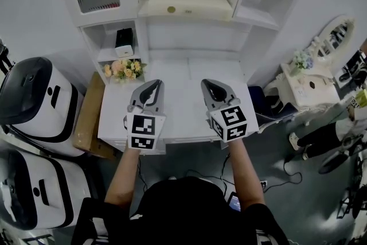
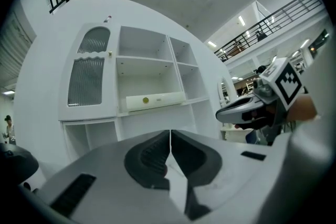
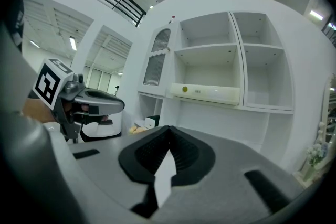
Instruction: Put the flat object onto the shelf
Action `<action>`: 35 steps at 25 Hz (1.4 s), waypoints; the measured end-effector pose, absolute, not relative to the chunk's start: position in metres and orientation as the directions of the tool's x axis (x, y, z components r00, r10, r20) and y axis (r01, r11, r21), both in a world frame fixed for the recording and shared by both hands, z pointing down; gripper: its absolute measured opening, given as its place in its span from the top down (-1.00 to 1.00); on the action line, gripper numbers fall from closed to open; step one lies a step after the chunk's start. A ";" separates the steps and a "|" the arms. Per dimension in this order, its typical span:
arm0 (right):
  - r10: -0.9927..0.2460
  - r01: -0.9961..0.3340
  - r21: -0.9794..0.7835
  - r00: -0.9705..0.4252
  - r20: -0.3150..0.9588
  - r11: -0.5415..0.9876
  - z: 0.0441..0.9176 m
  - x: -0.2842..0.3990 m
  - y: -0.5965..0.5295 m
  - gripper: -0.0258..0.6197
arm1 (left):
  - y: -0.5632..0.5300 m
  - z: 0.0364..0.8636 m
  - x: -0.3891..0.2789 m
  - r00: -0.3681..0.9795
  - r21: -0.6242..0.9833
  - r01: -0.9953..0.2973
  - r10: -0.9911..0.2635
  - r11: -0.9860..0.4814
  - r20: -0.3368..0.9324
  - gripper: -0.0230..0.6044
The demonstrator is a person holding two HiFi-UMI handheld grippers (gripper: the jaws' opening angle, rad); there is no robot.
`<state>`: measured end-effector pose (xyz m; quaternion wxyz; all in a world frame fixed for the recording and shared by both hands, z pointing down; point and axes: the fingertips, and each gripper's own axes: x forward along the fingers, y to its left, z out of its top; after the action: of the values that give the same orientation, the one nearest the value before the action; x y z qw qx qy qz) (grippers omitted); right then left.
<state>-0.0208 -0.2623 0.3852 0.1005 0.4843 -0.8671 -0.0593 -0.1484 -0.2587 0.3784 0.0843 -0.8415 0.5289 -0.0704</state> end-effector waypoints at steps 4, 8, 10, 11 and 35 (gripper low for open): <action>-0.851 -0.826 0.203 -0.513 0.116 0.526 0.383 -0.014 -0.255 0.96 | -0.250 0.376 -0.140 0.438 -0.200 -0.878 -0.899 -0.434 0.024 0.89; -0.849 -0.824 0.205 -0.518 0.102 0.528 0.378 -0.006 -0.247 0.96 | -0.241 0.374 -0.129 0.445 -0.204 -0.875 -0.895 -0.440 0.024 0.89; -0.845 -0.819 0.209 -0.525 0.099 0.534 0.377 -0.005 -0.241 0.96 | -0.233 0.373 -0.124 0.446 -0.202 -0.874 -0.895 -0.441 0.020 0.90; -0.843 -0.817 0.210 -0.529 0.099 0.538 0.377 -0.004 -0.238 0.96 | -0.230 0.372 -0.121 0.445 -0.202 -0.875 -0.895 -0.439 0.018 0.90; -0.820 -0.805 0.161 -0.569 0.066 0.571 0.375 0.036 -0.176 0.96 | -0.168 0.376 -0.080 0.405 -0.179 -0.897 -0.914 -0.404 0.033 0.91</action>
<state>0.0362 -0.1761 0.3754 0.0665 0.4594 -0.8839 -0.0566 -0.0802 -0.1684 0.3755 0.0665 -0.8356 0.5417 -0.0628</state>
